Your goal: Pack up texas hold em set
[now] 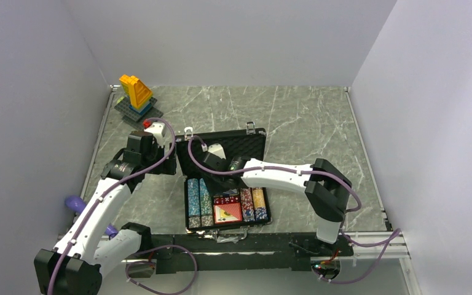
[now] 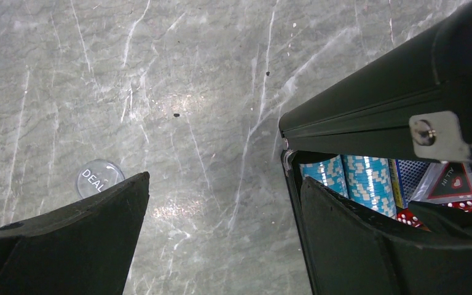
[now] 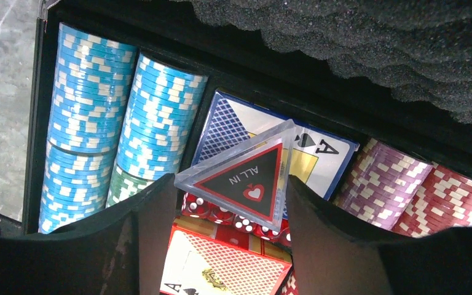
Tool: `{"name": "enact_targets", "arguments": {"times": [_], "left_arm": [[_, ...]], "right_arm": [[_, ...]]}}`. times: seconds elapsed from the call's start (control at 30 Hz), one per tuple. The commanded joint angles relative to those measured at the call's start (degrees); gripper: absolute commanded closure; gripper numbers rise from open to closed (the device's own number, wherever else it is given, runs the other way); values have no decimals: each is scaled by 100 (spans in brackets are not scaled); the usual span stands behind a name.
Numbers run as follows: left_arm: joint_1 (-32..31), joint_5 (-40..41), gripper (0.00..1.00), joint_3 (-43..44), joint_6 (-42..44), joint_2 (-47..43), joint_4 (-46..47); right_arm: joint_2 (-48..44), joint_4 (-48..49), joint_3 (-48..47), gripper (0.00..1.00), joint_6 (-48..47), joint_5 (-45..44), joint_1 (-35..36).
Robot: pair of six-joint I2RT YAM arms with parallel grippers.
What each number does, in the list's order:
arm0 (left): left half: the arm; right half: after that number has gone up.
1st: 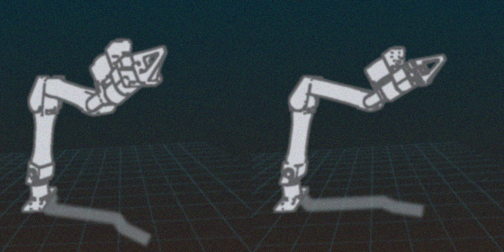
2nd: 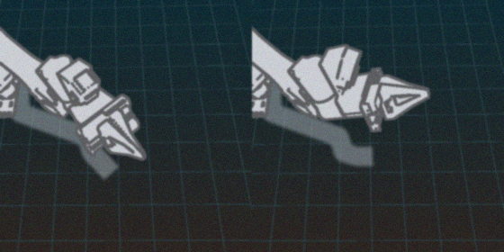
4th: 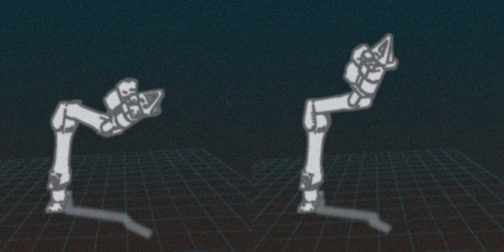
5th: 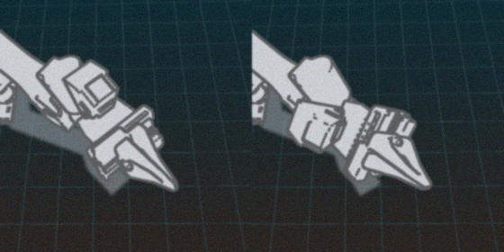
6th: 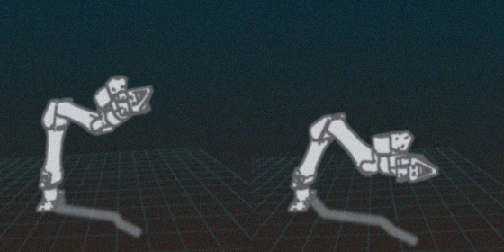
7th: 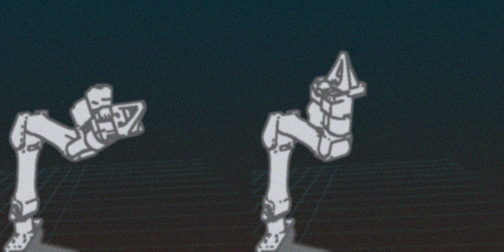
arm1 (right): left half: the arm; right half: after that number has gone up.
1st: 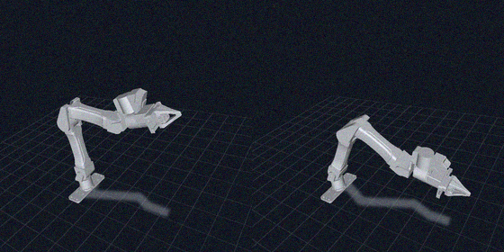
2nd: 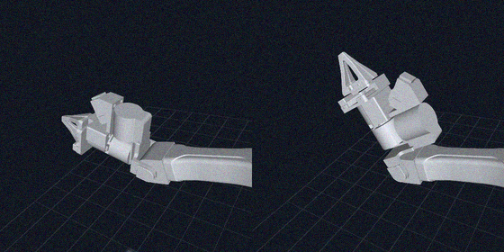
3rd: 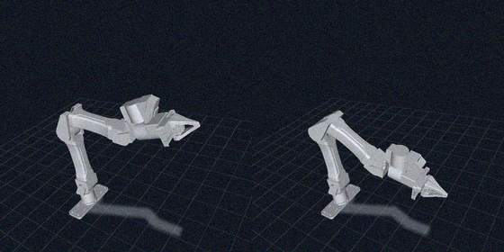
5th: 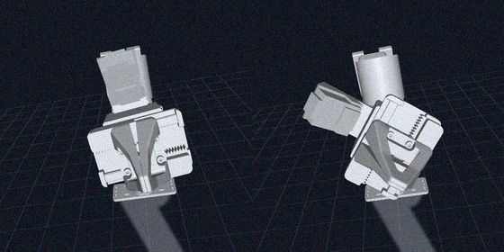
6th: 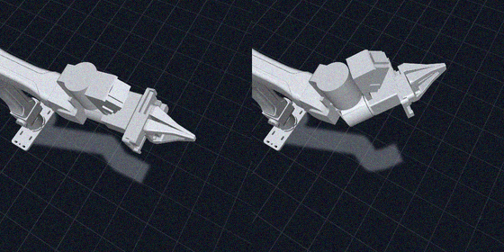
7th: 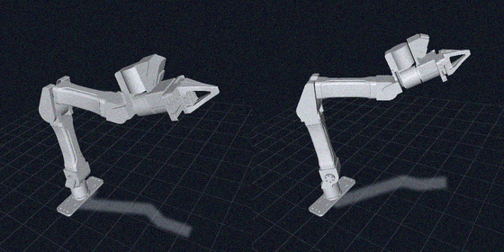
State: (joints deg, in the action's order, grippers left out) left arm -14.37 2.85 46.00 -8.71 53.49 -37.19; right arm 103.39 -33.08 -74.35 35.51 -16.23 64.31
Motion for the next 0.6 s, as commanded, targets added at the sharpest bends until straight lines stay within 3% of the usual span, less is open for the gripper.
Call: {"name": "enact_targets", "arguments": {"times": [0.0,0.2,0.57], "left_arm": [[35,3,3,127,-48,-5,142],[36,-110,2,93,-10,-107,193],[31,-232,1,-207,121,-867,500]], "right_arm": [[-5,-96,-216,33,-62,-119,-7],[-193,-227,-161,10,-138,-203,-7],[-1277,227,309,8,-999,268,11]]}}
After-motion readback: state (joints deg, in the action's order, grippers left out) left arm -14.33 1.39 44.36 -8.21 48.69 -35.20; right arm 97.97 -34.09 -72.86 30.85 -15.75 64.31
